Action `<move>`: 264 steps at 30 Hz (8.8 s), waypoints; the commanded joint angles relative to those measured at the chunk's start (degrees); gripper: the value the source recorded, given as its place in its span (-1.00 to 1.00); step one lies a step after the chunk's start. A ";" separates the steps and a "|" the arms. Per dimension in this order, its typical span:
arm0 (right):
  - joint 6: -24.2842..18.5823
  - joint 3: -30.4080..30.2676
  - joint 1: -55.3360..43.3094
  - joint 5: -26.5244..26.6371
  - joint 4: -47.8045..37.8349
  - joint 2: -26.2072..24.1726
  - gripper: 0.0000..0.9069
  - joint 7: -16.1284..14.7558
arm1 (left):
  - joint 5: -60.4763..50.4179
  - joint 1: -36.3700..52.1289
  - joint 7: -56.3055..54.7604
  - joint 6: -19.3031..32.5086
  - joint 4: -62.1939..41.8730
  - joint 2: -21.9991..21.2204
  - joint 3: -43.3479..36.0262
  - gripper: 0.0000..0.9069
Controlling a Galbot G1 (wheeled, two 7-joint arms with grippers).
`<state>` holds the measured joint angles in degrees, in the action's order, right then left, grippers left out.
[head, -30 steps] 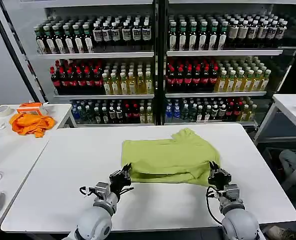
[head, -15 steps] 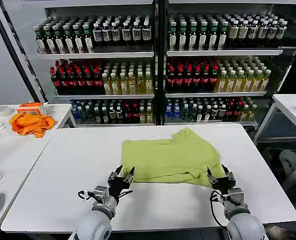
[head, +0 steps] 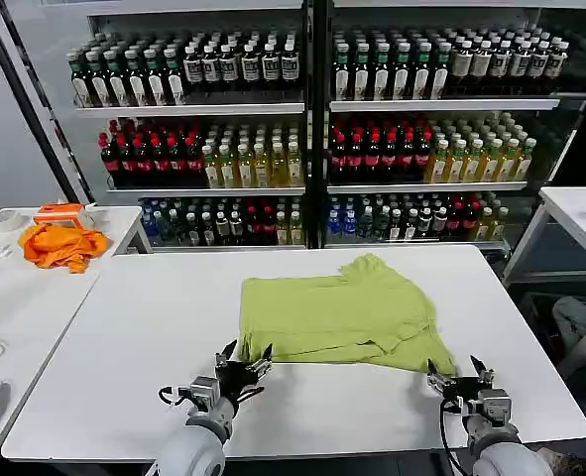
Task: Fold and organize the clothes.
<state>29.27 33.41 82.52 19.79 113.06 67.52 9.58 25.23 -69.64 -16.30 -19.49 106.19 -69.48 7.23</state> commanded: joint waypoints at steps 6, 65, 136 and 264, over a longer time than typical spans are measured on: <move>0.08 -0.64 -0.55 3.30 -2.20 -0.07 -1.00 0.41 | -0.10 -2.06 0.20 -1.61 -0.50 0.06 -0.04 -0.96; -0.62 3.67 4.99 4.72 13.03 -2.92 1.00 4.20 | 2.08 -12.96 -0.31 -2.52 15.65 7.85 10.69 1.00; -3.10 -27.03 -43.05 21.98 -31.01 1.52 -1.00 4.95 | 15.56 12.88 -0.66 1.46 -5.39 5.31 -2.46 -0.93; -1.04 2.14 15.36 2.37 19.99 3.94 1.00 4.79 | 28.45 -13.66 -6.66 4.56 13.59 13.00 33.20 -0.96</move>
<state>28.24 35.63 97.87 22.20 133.14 71.39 14.34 41.39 -82.94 -23.96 -14.86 117.24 -65.77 28.50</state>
